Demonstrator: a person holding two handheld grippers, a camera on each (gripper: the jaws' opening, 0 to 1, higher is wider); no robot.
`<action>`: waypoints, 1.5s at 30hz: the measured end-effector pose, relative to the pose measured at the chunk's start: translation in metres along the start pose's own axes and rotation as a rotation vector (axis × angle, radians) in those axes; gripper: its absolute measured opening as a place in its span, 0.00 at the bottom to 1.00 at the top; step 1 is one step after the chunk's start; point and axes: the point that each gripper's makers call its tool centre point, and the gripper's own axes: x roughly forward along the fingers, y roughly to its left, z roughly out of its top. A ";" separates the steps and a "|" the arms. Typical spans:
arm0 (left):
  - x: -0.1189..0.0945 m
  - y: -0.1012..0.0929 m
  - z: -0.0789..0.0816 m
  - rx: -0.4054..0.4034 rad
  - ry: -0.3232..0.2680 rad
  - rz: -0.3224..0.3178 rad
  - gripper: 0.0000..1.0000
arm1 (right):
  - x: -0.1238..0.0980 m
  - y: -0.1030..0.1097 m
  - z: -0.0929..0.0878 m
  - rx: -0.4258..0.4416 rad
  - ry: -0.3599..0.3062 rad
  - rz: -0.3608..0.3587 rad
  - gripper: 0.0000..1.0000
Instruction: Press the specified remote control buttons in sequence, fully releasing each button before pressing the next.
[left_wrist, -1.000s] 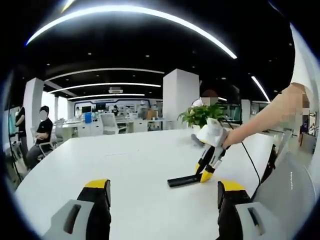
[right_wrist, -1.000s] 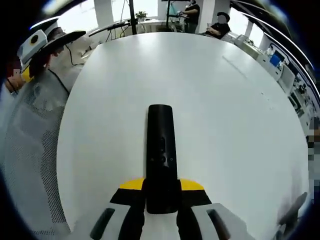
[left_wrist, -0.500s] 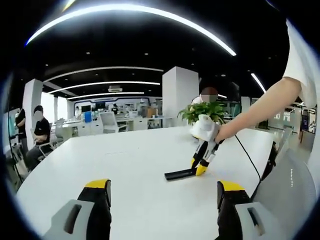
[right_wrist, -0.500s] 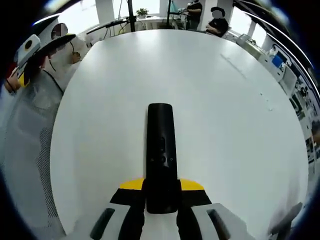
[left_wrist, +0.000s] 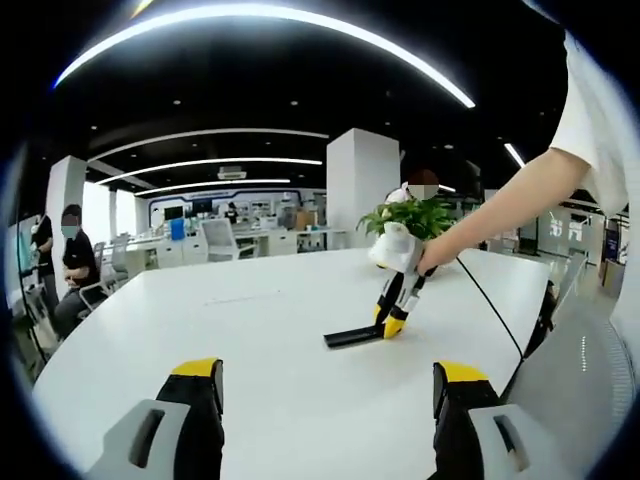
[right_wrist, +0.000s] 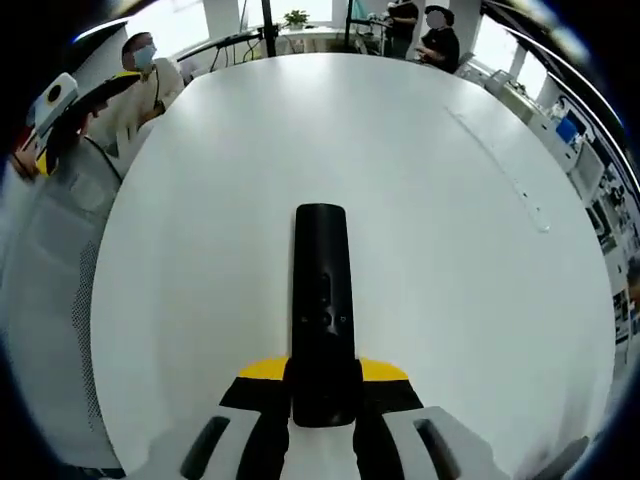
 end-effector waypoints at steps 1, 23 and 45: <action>0.000 0.000 -0.001 -0.001 0.003 0.000 0.89 | 0.000 -0.003 0.001 -0.004 0.002 0.001 0.21; 0.002 -0.002 -0.010 0.003 0.056 -0.007 0.89 | -0.001 -0.022 0.004 -0.110 0.052 0.041 0.21; 0.001 0.002 -0.011 -0.023 0.056 0.011 0.89 | -0.052 -0.005 -0.021 0.207 -0.188 -0.149 0.54</action>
